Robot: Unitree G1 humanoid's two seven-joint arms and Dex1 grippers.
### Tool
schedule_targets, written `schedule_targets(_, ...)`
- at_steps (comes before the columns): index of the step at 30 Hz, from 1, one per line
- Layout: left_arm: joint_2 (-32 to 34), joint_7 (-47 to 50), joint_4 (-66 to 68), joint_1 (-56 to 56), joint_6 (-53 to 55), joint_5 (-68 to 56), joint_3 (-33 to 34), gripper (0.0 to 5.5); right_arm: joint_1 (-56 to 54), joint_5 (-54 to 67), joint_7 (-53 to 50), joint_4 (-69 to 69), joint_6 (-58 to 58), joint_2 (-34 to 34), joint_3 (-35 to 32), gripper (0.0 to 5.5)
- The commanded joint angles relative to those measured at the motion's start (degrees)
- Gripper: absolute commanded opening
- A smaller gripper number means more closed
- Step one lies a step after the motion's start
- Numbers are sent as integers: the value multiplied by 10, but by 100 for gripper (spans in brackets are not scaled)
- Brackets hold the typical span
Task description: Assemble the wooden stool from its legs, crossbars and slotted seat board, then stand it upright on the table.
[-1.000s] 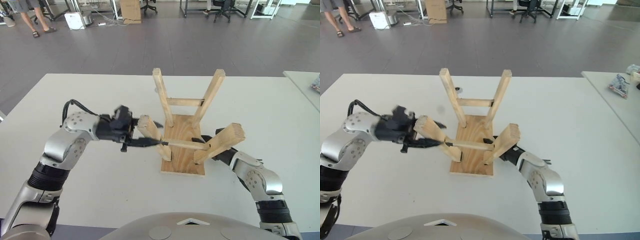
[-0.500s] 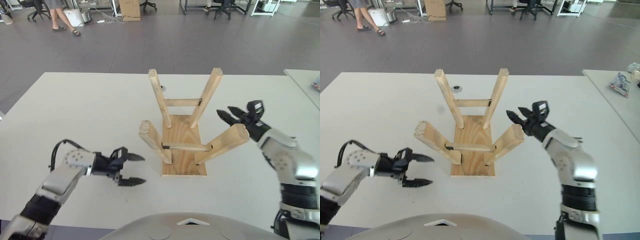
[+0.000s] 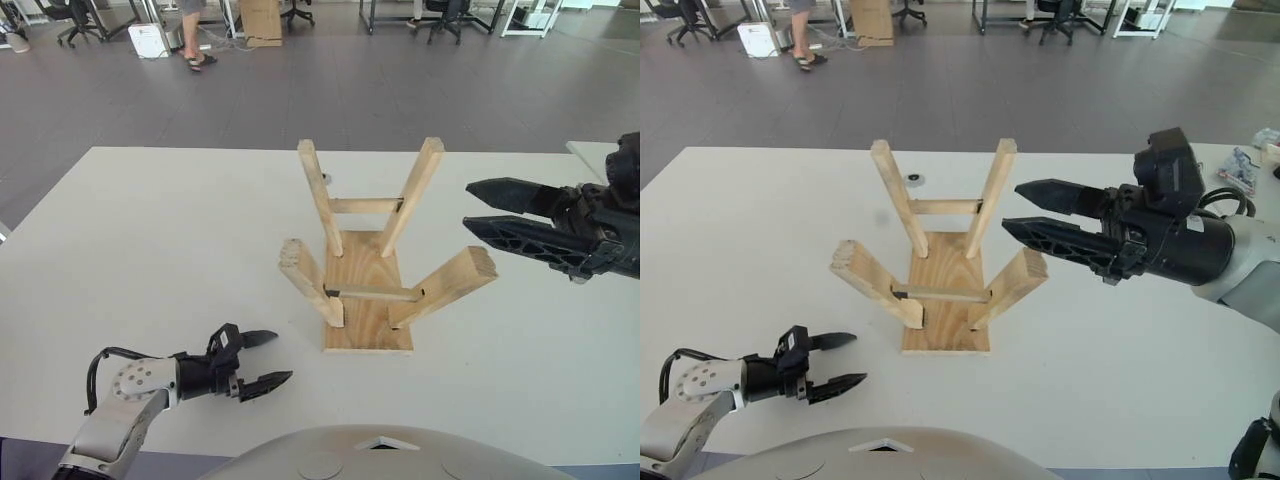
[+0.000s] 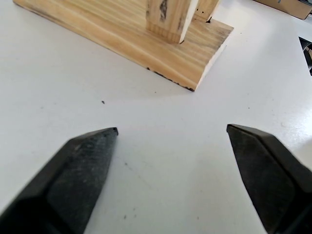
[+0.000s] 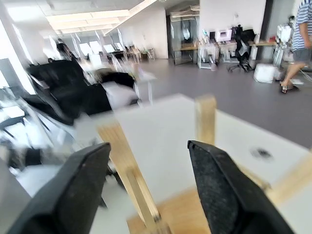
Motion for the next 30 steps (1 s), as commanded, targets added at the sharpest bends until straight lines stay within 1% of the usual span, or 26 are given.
schedule_targets(1,-1,-6,15,-4,3,3,7,414,62,-82,19,-70,-4,-25,32,294)
schedule_targets(4,-2,-15,28,-7,-8,10,7,414,94,-110,27,-92,-15,-26,38,294)
schedule_targets(8,-5,-18,28,-9,-12,10,4,414,87,-169,34,-62,-36,-37,49,294)
schedule_targets(11,-10,-11,31,-16,-33,33,-5,414,51,-192,-16,1,-67,18,65,294)
schedule_targets(13,-13,-11,30,-22,-37,39,-9,414,31,-249,-66,42,-93,49,84,294)
schedule_targets(17,-18,-15,33,-26,-41,44,-16,414,-23,-359,-124,85,-151,90,136,294)
schedule_targets(20,-27,-12,40,-30,-45,49,-24,414,-70,-476,-153,86,-218,96,189,294)
schedule_targets(22,-34,-5,42,-34,-45,52,-30,414,-106,-538,-177,60,-262,114,219,294)
schedule_targets(23,-39,0,41,-36,-42,53,-33,414,-129,-565,-211,22,-277,141,235,294)
schedule_targets(25,-48,9,36,-37,-37,54,-36,414,-136,-615,-251,-66,-296,174,275,294)
schedule_targets(28,-54,22,26,-25,-32,53,-35,414,-87,-688,-276,-161,-305,189,329,294)
schedule_targets(30,-61,30,25,-26,-28,54,-39,414,6,-783,-288,-165,-349,182,377,294)
